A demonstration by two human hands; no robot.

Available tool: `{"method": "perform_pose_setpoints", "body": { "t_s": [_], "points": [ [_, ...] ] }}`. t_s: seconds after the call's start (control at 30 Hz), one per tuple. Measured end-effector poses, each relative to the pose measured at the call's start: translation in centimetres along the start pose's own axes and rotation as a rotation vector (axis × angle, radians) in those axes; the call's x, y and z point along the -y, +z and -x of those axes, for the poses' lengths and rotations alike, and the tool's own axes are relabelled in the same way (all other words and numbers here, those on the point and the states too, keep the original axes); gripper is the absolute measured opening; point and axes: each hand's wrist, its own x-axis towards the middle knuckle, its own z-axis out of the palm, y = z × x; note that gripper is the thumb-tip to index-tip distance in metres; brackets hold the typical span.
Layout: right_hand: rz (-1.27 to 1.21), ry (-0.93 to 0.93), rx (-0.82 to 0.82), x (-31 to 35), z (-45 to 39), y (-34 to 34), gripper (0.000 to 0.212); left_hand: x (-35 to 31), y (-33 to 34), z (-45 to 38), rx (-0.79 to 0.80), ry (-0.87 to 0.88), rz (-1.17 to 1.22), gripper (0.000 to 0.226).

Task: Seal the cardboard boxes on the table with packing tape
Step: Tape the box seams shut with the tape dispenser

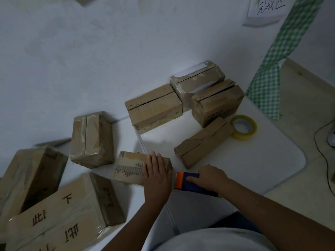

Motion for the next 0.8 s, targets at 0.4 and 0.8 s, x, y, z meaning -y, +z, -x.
{"method": "perform_pose_setpoints", "body": {
  "t_s": [0.4,0.8],
  "points": [
    [0.141,0.208,-0.086,-5.1,1.2,-0.8,0.051,1.2,0.1,0.1,0.032,0.164,-0.021,0.067],
    [-0.165,0.182,-0.281,-4.6,1.6,2.4,0.037,6.3,-2.1,-0.7,0.12,0.43,-0.03,0.071]
  ]
}}
